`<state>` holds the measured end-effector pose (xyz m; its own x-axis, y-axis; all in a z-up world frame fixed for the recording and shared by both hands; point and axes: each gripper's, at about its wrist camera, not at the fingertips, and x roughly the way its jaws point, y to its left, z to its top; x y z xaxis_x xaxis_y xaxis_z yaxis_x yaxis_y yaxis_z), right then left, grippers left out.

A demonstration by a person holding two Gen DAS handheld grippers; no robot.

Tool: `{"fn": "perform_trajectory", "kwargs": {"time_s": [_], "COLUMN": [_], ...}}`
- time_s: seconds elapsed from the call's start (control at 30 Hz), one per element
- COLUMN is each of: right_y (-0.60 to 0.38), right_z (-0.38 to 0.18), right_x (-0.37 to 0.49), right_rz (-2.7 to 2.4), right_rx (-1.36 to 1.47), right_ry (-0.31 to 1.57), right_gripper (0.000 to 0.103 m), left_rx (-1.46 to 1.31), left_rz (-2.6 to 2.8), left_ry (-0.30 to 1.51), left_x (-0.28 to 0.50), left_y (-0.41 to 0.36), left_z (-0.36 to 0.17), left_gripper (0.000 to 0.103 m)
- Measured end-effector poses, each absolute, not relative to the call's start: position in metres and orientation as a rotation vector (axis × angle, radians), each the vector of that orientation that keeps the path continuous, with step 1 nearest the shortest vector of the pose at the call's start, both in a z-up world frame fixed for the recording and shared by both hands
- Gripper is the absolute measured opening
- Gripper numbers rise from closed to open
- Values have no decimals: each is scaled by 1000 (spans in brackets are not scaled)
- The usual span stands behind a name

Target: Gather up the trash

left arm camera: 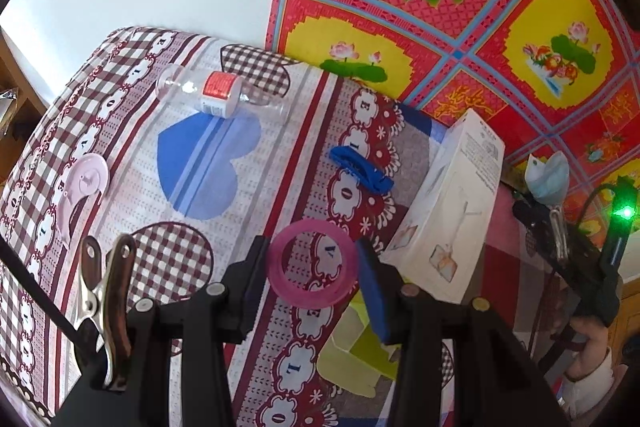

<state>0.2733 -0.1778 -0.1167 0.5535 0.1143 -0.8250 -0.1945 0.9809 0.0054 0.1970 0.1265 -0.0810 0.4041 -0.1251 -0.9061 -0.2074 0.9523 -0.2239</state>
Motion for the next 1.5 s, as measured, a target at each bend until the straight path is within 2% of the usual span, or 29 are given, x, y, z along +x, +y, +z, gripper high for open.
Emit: {"fn": "perform_trajectory", "kwargs": {"time_s": [0.07,0.27,0.63,0.73,0.8,0.83,1.5], "right_y": [-178,-177,-156,-138,-133,-131,-150], "right_z": [-120,-116,-118,-123,-124,-125,-96], "right_x": [275,268,268,270,270,268,205], "right_rz": [207,258,311,308,312,316,335], "right_rx": [-74,-33,-114,-161,-159,-162,56], "right_ry": [983,984,984,971,970,969,987], "right_gripper": [57,42,39,26,13,11,11], "left_rx": [-324,-333,-330,-332,-333,-332,-276], "left_rz": [52,51,47,46,43,42,-35], "left_ry": [1162,1169,1171,1167,1163,1161,1120], "left_x": [196,201,206,205,203,203,175], "left_y": [126,123,118,119,121,121,101], "left_z": [-80,-84,-88,-87,-84,-83,-51], "left_gripper": [46,46,46,46,46,46,46]}}
